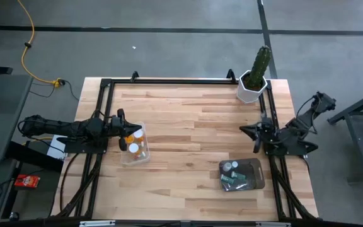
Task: Pick and place medicine bottles into bin by pill shape (circle, oval)
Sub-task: Return to Home Position
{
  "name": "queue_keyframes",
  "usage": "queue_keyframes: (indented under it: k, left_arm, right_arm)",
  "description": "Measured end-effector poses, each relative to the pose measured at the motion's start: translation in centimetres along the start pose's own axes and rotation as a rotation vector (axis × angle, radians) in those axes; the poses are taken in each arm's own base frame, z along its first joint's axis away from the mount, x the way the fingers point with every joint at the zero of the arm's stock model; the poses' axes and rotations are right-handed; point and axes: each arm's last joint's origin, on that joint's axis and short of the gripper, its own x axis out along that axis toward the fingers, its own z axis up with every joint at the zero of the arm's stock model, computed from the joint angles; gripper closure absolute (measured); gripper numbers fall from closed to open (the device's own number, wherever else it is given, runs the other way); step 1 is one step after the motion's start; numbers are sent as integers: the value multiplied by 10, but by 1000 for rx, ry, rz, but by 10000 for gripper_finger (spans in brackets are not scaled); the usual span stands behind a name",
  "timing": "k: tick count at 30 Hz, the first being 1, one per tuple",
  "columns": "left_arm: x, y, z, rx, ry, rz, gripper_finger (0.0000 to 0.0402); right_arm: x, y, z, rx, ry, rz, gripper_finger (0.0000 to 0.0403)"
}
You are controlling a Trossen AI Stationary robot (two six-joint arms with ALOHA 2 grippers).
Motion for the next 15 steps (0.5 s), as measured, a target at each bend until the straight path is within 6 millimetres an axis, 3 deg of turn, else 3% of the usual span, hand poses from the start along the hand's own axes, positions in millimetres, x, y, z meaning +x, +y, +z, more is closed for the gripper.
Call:
queue_keyframes:
  k: [7, 15]
  left_arm:
    - [0, 0, 0, -6, 0, 0, 400]
    - [0, 0, 0, -6, 0, 0, 398]
  right_arm:
    - [20, -1, -10, -88, -105, 110, 403]
    - [21, -16, -8, -126, -139, 105, 403]
